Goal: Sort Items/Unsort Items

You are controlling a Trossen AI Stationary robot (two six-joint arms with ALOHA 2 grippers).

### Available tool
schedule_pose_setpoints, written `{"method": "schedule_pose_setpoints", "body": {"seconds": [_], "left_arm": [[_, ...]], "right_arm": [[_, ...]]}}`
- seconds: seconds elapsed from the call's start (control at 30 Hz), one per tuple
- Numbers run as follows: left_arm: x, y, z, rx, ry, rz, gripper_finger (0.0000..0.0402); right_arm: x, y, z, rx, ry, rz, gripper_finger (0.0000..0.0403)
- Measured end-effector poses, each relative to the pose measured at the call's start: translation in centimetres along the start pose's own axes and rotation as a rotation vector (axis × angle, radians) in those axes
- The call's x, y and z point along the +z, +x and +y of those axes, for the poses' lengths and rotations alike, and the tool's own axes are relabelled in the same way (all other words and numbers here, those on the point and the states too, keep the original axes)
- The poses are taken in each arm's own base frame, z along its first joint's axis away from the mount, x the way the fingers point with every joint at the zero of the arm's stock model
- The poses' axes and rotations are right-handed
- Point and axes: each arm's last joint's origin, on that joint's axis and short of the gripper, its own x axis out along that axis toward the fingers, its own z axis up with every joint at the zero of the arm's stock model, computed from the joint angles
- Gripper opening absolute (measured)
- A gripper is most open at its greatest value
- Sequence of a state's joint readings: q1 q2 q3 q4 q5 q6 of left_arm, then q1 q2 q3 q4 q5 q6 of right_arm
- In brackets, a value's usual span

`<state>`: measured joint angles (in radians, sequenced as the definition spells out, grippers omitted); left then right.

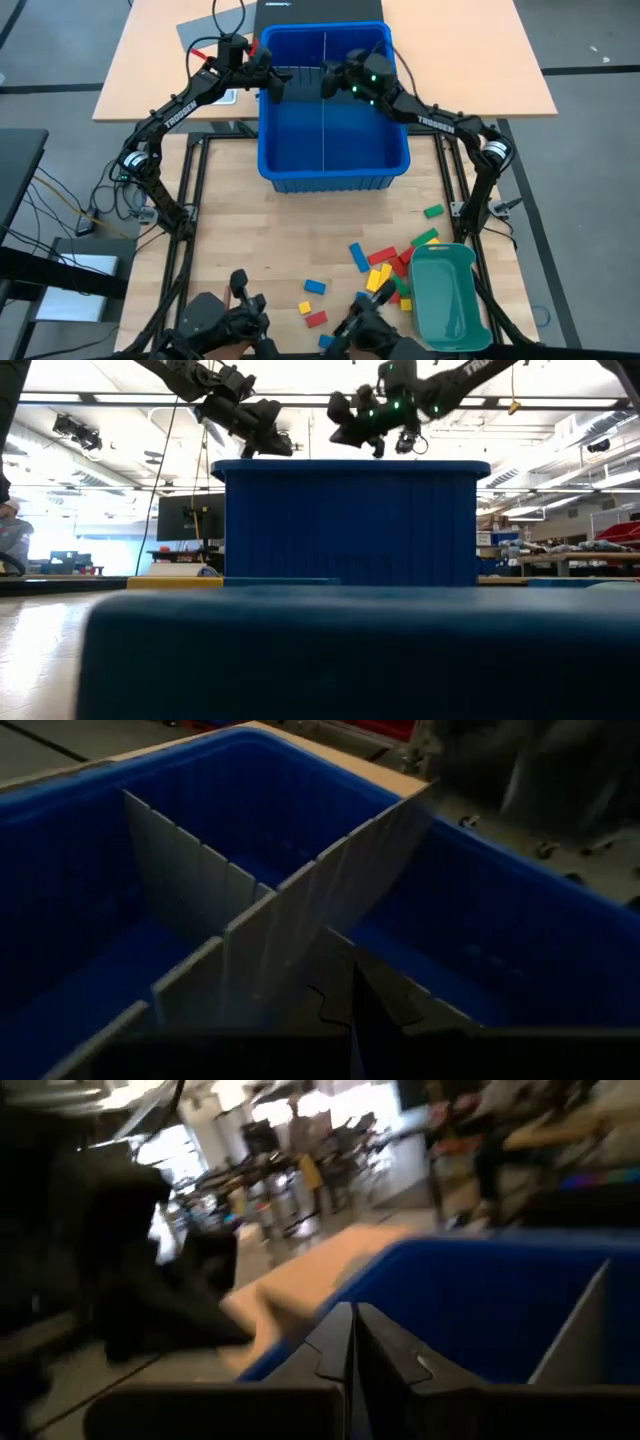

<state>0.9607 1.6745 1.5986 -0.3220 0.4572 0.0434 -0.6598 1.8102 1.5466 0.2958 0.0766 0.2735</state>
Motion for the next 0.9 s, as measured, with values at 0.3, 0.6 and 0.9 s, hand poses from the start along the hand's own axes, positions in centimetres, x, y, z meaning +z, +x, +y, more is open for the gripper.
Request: {"method": "schedule_pose_setpoints", "body": {"seconds": [0.3, 0.6, 0.9], "left_arm": [[0.2, 0.0, 0.2, 0.047, 0.015, -0.015, 0.0008], [0.5, 0.0, 0.2, 0.067, -0.007, -0.044, 0.0008], [1.0, 0.0, 0.2, 0.082, -0.011, -0.092, 0.0007]], "right_arm": [[1.0, 1.0, -4.5, -0.253, -0.057, 0.131, 0.0004], [0.3, 0.5, -5.1, -0.286, -0.095, 0.196, 0.0002], [-0.3, 0.4, -5.2, -0.280, -0.120, 0.264, 0.0001]]}}
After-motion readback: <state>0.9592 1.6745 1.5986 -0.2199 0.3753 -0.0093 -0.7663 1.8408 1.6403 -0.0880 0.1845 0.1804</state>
